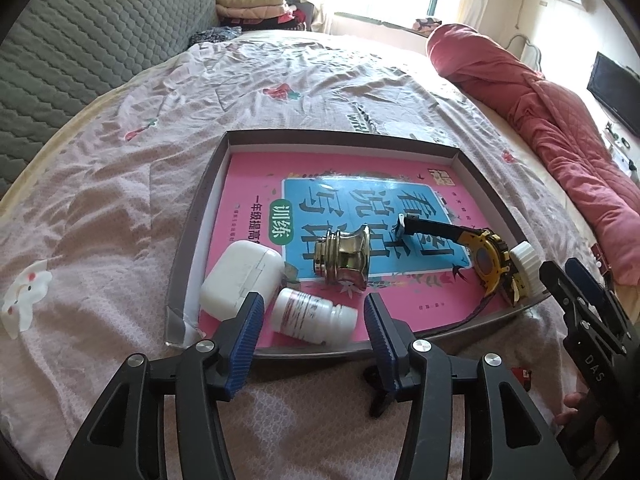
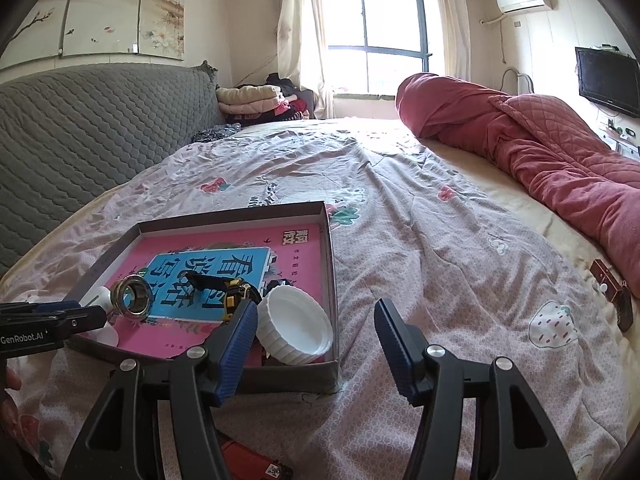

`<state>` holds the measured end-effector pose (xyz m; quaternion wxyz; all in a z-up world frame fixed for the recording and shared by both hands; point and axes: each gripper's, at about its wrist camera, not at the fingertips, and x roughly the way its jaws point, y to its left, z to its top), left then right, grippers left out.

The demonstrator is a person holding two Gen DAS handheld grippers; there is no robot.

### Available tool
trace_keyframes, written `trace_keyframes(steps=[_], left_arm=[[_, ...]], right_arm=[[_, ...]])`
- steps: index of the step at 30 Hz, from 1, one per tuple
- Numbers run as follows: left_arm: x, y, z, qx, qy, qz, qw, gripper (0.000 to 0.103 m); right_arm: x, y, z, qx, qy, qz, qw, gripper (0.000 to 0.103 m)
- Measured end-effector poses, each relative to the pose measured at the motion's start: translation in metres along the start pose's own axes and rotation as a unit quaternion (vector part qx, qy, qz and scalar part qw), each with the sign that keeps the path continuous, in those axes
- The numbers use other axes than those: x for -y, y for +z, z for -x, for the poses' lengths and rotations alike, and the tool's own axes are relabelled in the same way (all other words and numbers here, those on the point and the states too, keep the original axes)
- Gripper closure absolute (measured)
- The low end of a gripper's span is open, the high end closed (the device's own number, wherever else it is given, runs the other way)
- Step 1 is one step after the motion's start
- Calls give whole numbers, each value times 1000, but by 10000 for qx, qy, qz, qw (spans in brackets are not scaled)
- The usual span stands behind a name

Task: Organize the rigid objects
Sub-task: 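Withdraw both open tools back out of the box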

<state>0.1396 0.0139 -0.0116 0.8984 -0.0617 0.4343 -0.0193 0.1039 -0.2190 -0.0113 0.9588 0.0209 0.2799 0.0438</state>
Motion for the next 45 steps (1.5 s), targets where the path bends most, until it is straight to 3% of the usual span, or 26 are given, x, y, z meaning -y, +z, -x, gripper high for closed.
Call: trace_keyframes(steps=[21,23,45], left_arm=[[3,2,31,266,41,-106,9996,39],[3,1,34,271,29,-107,9996,32],[12,-21,64,196,-92,-347,9992,31]], right_arm=[[-9,2,23,225,204,99,9995,43],[-8,2,26,225,206,79,9995,43],[-18,-16,60,-70,306,228,9992,43]])
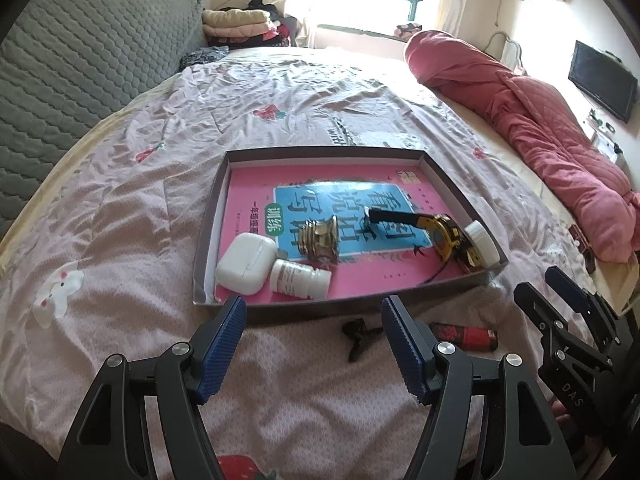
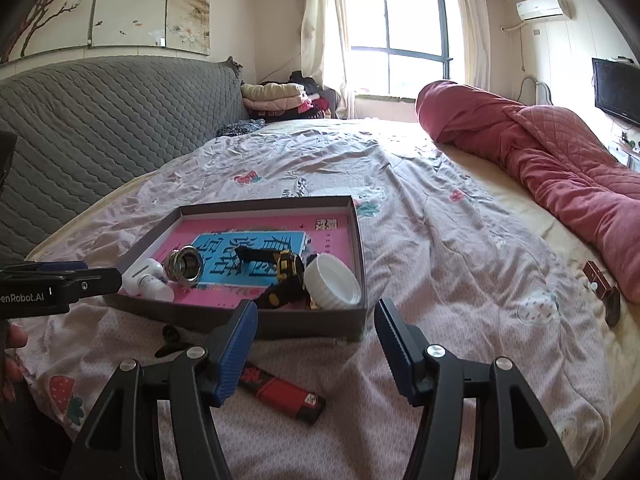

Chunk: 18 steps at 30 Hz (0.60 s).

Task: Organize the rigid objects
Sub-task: 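Withdraw both open tools back out of the box, then close the left tool on the small black clip while the right closes on the red lighter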

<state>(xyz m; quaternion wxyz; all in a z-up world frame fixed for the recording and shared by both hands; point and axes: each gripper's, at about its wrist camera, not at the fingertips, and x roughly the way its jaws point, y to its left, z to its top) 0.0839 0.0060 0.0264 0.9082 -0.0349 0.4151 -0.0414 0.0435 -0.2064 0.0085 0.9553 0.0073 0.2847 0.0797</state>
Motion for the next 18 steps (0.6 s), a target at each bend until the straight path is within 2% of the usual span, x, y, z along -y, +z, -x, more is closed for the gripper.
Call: trace_keyframes(steps=[10,18], left_arm=[[11,-14,4,-169,-46,-158,9997,31],[15,-26,-3,-342,-78,-223,9991,31]], right_arm=[[-9,-16,6,-342,135,226,9991,43],[-14,-28,-4,-737,267,413,9961,43]])
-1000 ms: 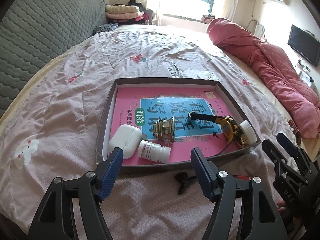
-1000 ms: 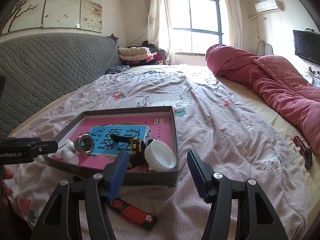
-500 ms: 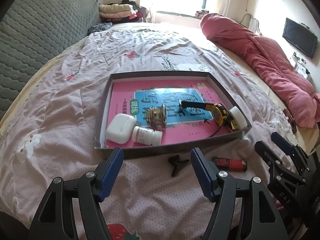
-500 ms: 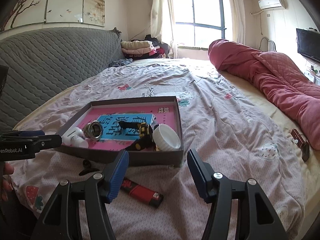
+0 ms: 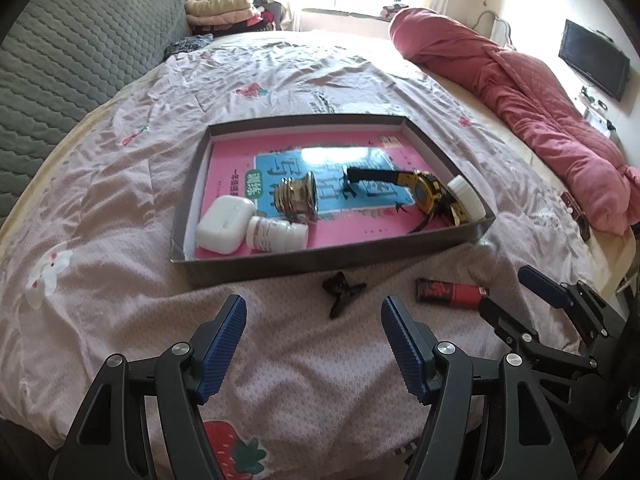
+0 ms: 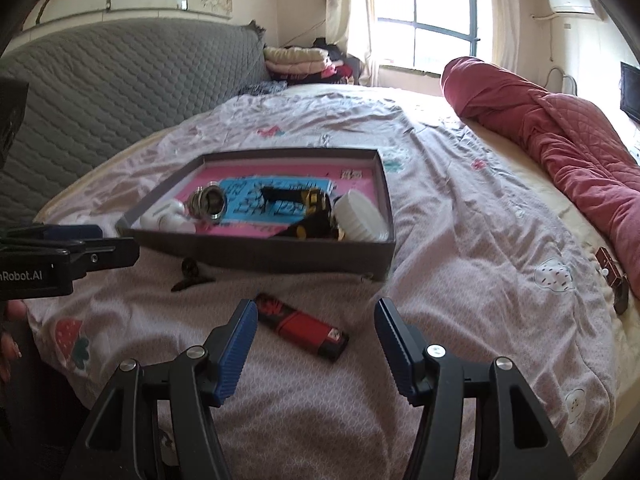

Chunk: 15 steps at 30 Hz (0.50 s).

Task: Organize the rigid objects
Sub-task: 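Close the left tool on the small black clip while the right closes on the red lighter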

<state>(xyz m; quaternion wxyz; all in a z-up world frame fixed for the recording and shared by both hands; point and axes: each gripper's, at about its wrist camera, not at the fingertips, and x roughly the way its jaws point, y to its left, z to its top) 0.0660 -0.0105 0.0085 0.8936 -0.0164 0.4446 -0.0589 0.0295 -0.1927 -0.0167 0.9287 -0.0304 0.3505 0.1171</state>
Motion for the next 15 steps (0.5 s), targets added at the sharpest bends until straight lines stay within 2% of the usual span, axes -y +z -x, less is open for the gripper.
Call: trace_keyframes(steps=[8,15], left_arm=[[2,-4,-18,-205,-26,30,9998,31],[2,-2,-35,-344,-47,95,9994,31]], right_arm=[[-1,-4,-23,-375,243,71,9990,43],[-5,-4,-41,-539,284,287,9977,43]])
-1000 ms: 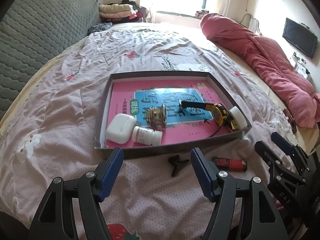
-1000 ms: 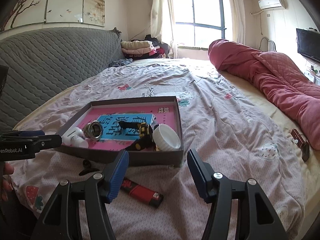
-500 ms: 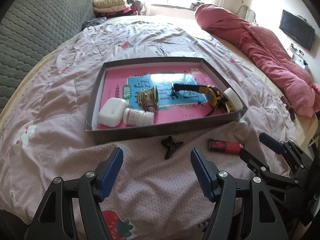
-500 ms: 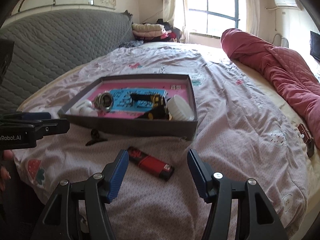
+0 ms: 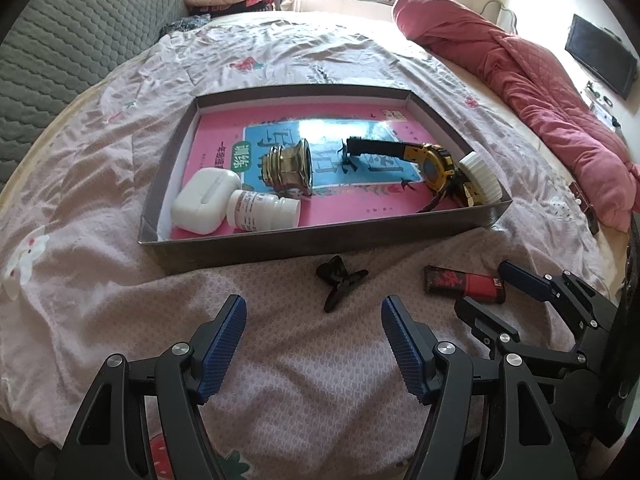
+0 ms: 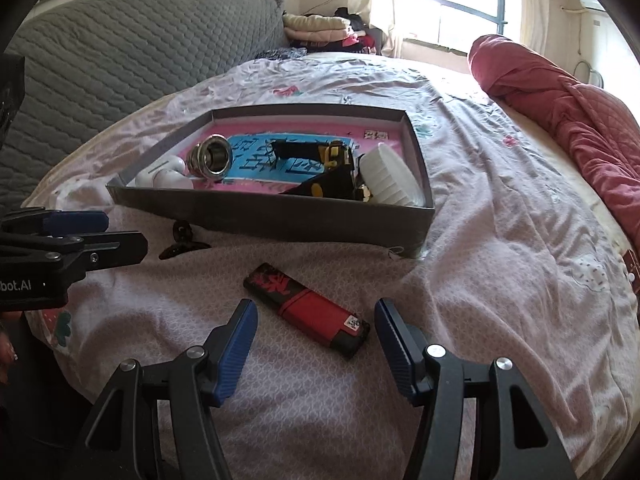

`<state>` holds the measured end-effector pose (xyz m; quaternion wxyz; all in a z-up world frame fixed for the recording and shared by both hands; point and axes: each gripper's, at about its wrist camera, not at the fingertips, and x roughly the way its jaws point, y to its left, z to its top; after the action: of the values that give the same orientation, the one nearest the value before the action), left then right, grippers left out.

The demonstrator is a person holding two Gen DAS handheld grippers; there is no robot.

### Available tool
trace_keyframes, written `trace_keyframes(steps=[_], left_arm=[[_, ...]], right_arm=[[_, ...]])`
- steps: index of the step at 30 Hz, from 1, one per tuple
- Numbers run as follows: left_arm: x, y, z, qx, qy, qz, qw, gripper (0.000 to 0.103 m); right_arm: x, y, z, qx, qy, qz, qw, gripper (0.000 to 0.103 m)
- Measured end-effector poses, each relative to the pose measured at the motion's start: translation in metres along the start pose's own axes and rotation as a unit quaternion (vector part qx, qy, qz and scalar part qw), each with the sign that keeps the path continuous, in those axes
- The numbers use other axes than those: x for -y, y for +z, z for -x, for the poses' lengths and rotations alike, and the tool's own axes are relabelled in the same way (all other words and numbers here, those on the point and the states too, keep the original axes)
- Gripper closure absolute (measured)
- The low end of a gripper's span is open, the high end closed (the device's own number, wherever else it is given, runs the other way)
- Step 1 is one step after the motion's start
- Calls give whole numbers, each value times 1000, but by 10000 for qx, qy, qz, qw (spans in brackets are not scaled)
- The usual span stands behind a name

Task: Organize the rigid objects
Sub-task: 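Close the left tool on the small black clip while the right closes on the red lighter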

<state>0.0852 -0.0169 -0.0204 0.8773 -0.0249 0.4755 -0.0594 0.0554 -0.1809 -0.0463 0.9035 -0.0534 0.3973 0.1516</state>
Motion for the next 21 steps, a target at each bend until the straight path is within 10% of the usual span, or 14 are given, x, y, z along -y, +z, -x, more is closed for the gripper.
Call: trace_keyframes(steps=[21], left_arm=[[1,20,-42,-353,22,576,9977,40]], right_arm=[[-14,12,-13,120,-124,486,9987,43]])
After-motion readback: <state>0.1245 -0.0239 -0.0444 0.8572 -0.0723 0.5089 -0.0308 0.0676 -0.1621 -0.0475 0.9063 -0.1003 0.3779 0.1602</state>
